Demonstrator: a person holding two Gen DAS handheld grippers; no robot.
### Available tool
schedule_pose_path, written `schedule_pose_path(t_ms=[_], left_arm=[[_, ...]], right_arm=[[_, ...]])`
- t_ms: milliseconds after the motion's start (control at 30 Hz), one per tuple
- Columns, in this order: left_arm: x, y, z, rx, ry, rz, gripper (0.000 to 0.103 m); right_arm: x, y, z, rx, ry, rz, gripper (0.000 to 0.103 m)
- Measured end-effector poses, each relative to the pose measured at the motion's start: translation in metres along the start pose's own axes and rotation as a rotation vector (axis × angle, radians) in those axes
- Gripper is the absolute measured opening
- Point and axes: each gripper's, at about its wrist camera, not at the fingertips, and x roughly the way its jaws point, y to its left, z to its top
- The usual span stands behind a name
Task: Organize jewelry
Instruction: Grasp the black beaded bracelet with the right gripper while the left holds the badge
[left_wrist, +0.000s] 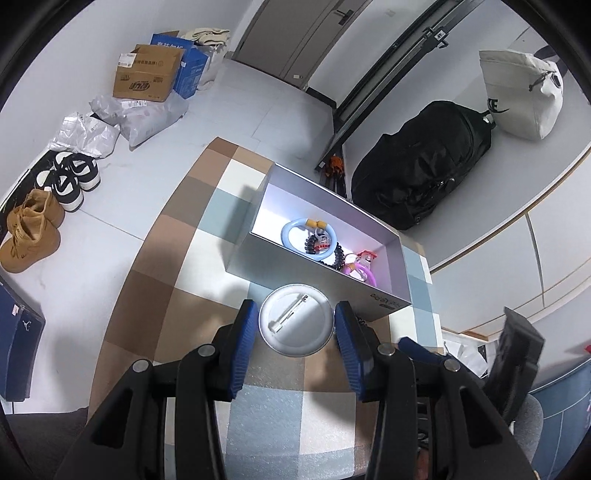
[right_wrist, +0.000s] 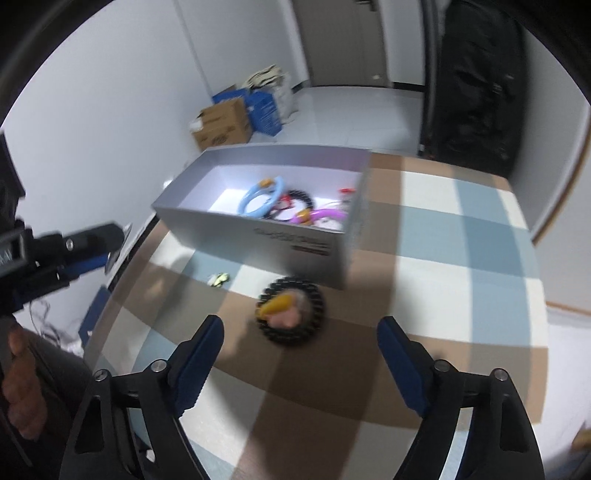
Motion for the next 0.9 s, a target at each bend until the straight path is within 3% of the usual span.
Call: schedule_pose_path(t_ms=[300,433,533,633,900], left_arm=[[-0.001,0.008,0.006,-0.027,0.014,-0.031,0.037],[-0.002,0.012,0.008,-0.042,0.020,-0.043,0.037],[-0.002,0.011,0.008,-0.047,0.021,-0.044,0.037],[-0.002,0.011,0.008,-0.042,0.021,-0.043,0.037],[0.000,0.007,0.006,-0.032,0.023,-0.036,0.037]], right_arm=[[0.027,0.019,0.002,-0.112,0.047,-0.113,0.071],[0.033,0.023,0.002,-0.142,0.056,-0.127,0.060],[0.033,0.024,0.002,-0.154,0.054,-0.118,0.049],[0.031,0.026,0.001,-0.160,0.051,-0.115,0.048],[0.004,0.010,0.007,-0.047,0.003,0.015,0.047]])
